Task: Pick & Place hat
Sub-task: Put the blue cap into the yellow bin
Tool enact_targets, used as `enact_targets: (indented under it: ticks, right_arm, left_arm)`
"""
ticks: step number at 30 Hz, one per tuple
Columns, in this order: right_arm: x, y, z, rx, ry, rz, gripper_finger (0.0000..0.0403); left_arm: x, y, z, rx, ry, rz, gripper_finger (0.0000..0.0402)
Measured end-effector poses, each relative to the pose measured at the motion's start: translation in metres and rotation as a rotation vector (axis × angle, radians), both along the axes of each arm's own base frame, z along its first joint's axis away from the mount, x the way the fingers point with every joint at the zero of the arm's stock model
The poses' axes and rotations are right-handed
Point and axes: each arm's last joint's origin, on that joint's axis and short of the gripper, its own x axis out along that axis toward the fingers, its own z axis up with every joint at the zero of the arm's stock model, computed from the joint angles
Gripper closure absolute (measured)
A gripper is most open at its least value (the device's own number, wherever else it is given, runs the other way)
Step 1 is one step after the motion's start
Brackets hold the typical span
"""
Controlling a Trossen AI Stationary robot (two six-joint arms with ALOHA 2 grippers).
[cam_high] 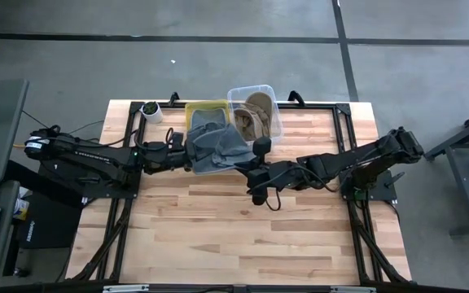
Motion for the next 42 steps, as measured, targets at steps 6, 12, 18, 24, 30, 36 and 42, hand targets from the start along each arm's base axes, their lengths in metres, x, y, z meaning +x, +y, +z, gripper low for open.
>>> enact_targets:
  ticks: [6,12,18,24,30,36,42]
  right_arm:
    - [-0.0001,-0.0002,-0.0001,-0.002,0.001,-0.006,0.0393]
    - [-0.0004,-0.0004,-0.0006,-0.005,0.006,-0.011,0.0393]
    - [-0.0008,-0.0005,-0.0017,-0.008,0.018,-0.012,0.0393]
    - [-0.0016,-0.0008,-0.0035,-0.014,0.038,-0.014,0.0393]
    - [-0.0016,-0.0008,-0.0038,-0.016,0.04,-0.016,0.0393]
    - [-0.0015,-0.0008,-0.0038,-0.016,0.04,-0.016,0.0391]
    - [-0.0014,-0.0011,-0.0041,-0.02,0.04,-0.025,0.0336]
  left_arm:
    - [0.0,0.0,0.0,0.011,0.004,-0.002,0.0267]
    - [-0.0001,-0.0001,0.0001,0.039,0.013,-0.008,0.0332]
    - [-0.0002,-0.0003,0.0003,0.101,0.031,-0.022,0.0395]
    - [-0.0001,-0.0005,0.0004,0.128,0.039,-0.029,0.04]
    - [-0.0001,-0.0004,0.0004,0.148,0.045,-0.031,0.0401]
    - [-0.0001,-0.0004,0.0004,0.155,0.047,-0.032,0.0401]
    - [0.0,-0.0004,0.0011,0.163,0.047,-0.032,0.0401]
